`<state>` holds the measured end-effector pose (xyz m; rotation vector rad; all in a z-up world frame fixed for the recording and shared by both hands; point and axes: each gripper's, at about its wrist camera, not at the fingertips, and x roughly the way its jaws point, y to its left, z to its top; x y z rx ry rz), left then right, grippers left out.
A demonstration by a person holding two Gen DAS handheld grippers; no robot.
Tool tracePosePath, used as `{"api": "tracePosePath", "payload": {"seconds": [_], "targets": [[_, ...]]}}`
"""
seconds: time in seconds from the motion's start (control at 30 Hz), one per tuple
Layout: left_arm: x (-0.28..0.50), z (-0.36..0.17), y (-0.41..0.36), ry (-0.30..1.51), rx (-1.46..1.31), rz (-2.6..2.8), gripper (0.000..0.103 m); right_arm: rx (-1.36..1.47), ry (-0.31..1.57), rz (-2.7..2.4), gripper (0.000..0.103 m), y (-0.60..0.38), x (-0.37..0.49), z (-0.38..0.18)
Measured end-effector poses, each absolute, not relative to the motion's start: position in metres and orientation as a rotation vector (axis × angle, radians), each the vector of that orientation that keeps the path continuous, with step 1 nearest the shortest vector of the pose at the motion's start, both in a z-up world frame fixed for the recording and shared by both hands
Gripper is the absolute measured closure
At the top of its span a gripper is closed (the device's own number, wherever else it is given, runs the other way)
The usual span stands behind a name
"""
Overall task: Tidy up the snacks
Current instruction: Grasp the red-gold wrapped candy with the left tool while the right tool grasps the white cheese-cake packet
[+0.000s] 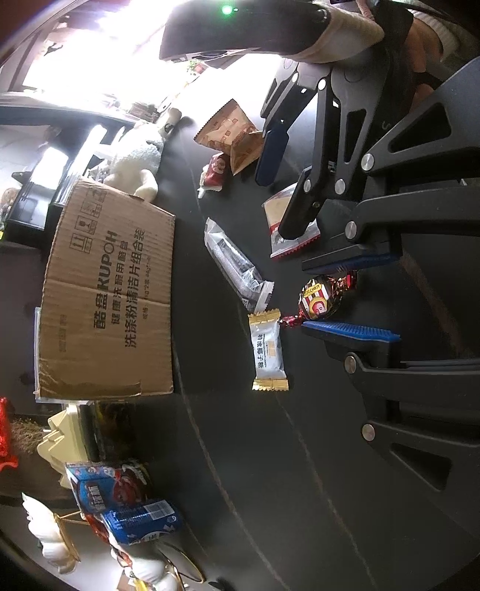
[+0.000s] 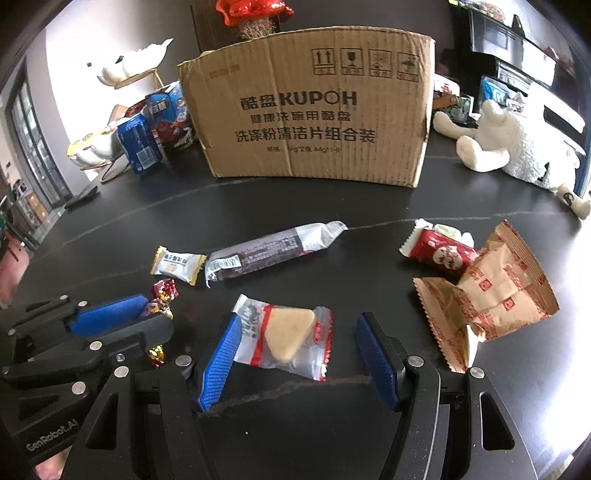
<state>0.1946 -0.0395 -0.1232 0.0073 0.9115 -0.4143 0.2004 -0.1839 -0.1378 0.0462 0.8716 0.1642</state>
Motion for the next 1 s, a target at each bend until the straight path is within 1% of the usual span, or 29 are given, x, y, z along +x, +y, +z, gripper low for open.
{"api": "tracePosePath", "payload": {"seconds": [0.1,0.2,0.4,0.47,0.5,0.53,0.6,0.63,0.67,0.77,1.0], "targets": [[0.195,-0.123,-0.036,0.906,-0.002,-0.410,0.077,0.040,0.871,0.167,0.037,-0.180,0.202,-0.139],[0.196,-0.124,-0.031,0.905,-0.009,-0.399,0.077,0.014,0.870,0.166,0.034,-0.175,0.204,-0.140],[0.199,-0.128,-0.025,0.915,-0.032,-0.391,0.077,-0.081,0.842,0.143,0.034,-0.159,0.200,-0.144],[0.199,-0.128,-0.025,0.917,-0.035,-0.394,0.077,-0.091,0.835,0.155,0.041,-0.156,0.198,-0.144],[0.199,-0.128,-0.026,0.917,-0.034,-0.395,0.077,-0.100,0.831,0.153,0.048,-0.155,0.198,-0.143],[0.199,-0.128,-0.026,0.917,-0.034,-0.396,0.077,-0.115,0.824,0.142,0.052,-0.153,0.197,-0.143],[0.198,-0.127,-0.027,0.915,-0.032,-0.398,0.077,-0.125,0.819,0.144,0.056,-0.153,0.196,-0.142],[0.198,-0.126,-0.027,0.913,-0.031,-0.398,0.077,-0.122,0.820,0.145,0.062,-0.153,0.195,-0.142],[0.198,-0.125,-0.028,0.914,-0.031,-0.397,0.077,-0.121,0.819,0.144,0.066,-0.153,0.195,-0.142],[0.197,-0.123,-0.029,0.909,-0.030,-0.396,0.077,-0.118,0.815,0.142,0.068,-0.155,0.193,-0.141],[0.194,-0.114,-0.031,0.898,-0.032,-0.405,0.077,-0.091,0.787,0.150,0.069,-0.160,0.188,-0.131]]}}
